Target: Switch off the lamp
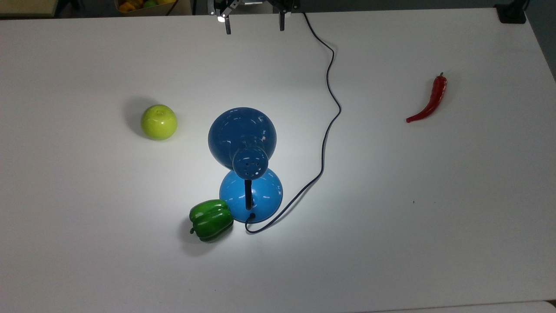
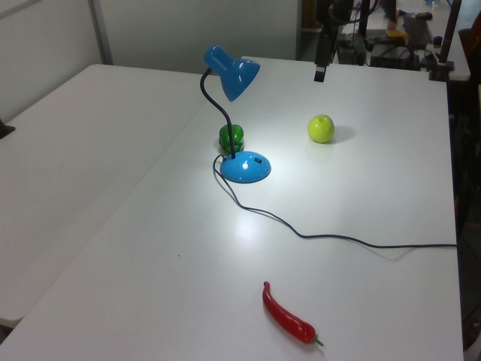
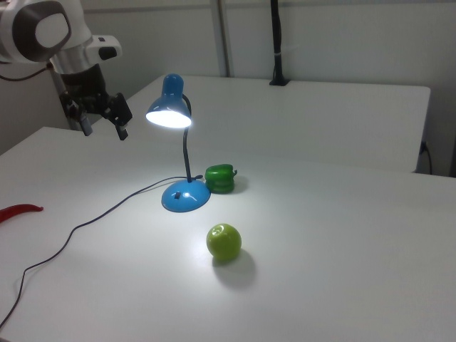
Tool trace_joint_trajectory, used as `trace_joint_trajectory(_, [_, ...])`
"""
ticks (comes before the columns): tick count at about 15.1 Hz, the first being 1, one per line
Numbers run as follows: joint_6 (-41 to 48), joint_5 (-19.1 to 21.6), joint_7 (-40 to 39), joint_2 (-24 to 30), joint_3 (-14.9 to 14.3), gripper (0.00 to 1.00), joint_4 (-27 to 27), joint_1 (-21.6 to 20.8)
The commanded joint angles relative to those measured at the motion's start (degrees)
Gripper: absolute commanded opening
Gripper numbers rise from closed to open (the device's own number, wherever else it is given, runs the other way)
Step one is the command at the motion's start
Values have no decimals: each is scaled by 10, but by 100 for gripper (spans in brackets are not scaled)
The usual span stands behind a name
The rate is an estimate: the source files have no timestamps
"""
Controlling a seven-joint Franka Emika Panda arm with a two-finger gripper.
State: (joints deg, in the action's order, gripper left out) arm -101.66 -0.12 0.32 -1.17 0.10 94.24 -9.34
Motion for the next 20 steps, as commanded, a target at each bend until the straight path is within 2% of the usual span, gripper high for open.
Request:
trace_joint_trajectory(1, [-6,12,-12,7,2,100,12,0])
trace_joint_trajectory(9, [-9,12,-20,6,2,97,13,0])
trace_joint_trajectory(13, [-11,12,-22,6,2,79,13,1])
trace_joint_trajectory(14, [-13,12,-23,6,2,79,13,1])
trace_joint_trajectory(16, [-14,13,-23,5,2,70,13,1])
trace_joint_trajectory(20, [-14,13,-23,4,2,40,13,0])
